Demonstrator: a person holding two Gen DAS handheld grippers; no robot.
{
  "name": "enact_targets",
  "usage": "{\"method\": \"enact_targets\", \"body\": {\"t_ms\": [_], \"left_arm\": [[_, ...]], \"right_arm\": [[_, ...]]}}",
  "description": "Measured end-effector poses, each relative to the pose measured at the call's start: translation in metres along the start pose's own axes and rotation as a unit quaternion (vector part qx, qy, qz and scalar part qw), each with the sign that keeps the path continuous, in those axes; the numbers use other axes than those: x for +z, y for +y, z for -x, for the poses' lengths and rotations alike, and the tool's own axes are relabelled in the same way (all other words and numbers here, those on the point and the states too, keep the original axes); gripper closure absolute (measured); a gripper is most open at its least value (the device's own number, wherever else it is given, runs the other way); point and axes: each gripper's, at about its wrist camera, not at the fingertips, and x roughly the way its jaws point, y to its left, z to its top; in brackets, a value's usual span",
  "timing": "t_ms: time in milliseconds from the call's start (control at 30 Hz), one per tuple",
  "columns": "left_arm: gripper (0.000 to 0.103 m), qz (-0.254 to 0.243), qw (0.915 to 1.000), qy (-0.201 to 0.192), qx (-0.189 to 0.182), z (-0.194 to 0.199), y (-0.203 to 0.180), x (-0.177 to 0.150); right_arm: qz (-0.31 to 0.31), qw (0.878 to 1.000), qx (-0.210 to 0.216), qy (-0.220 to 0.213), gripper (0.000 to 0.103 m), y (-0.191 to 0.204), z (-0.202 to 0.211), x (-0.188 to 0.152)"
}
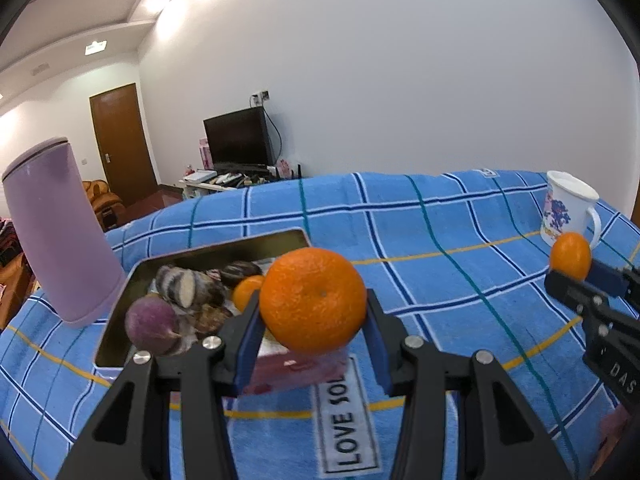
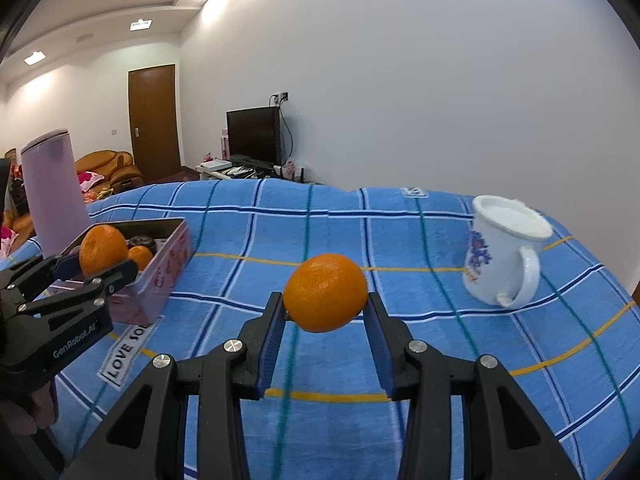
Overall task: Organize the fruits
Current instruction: 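Carry both held oranges over the pink tin box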
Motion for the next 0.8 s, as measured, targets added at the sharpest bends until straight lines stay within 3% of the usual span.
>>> {"method": "enact_targets", "body": {"t_ms": [300,800], "left_arm": [[0.055,0.033,0.9991,-0.019,0.018,-0.005,0.037,0.011],[0.055,0.097,0.9905,-0.028,0.094,-0.028,0.107,0.025]], "right_arm": [[-0.030,0.999,0.038,0.024,0.061,0.030,-0.012,0.004],[-0.015,0.993,0.114,-0.006,0.060,0.113,-0.037,0.046]]}}
